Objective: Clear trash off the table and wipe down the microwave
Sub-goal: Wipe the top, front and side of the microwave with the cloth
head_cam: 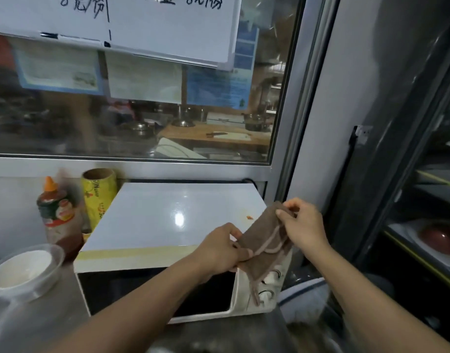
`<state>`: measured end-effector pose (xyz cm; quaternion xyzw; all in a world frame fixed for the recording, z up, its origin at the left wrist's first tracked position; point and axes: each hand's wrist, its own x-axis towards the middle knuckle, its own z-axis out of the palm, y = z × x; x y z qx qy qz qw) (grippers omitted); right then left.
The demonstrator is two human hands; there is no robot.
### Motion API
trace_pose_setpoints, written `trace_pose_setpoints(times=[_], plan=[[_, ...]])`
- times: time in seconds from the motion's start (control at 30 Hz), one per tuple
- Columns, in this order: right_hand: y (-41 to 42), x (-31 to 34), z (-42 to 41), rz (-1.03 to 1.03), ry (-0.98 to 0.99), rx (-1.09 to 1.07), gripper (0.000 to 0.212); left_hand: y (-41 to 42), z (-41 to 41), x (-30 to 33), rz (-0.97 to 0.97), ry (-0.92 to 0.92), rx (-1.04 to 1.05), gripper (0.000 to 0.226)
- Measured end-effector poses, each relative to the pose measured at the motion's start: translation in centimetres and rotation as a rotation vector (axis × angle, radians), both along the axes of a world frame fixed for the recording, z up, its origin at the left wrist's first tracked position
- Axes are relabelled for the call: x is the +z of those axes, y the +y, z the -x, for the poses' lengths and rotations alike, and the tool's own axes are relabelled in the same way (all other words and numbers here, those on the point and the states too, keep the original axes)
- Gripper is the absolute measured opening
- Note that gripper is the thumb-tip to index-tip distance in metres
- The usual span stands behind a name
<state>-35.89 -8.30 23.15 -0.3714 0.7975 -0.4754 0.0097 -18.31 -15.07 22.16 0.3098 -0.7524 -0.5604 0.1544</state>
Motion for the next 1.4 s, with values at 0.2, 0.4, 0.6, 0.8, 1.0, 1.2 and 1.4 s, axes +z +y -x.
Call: trace_pose_setpoints(times=[0.2,0.4,0.6,0.8,1.0,1.2,1.4], plan=[[-5.9,-0.5,4.6,-0.107,0.077,0.103,0.016,-3.7,3.2,-0.5,0.395,-0.237,0.062,0.033],[-6.6,-3.9,2.6,-0.227,0.366,0.096,0.037,-8.4,3.8,-2.3,0.695,-0.369,0.194,0.041],[-7.5,-7.5,1.4,-0.634,0.432,0.178,0.059,-14.1,4.5,-3.7,0.83,-0.572,0.308,0.045],[-10.7,-8.1,6.1,-0.633,0.441,0.351,0.06,-21.2,3.6,-5.0,0.884,-0.732,0.327,0.051],[-17.8,-6.9,10.6,-0.558,0.366,0.399,0.069,-25.9,5.2,-5.1,0.866,-0.795,0.289,0.049],[-23.0,-7.0,13.9,-0.394,0.229,0.428,0.054,-26.8,4.9,-6.8,0.876,-0.799,0.268,0.047],[-24.7,-7.5,15.6,-0.416,0.456,0.467,0.046,-26.9,4.9,-6.8,0.869,-0.8,0.28,0.052]])
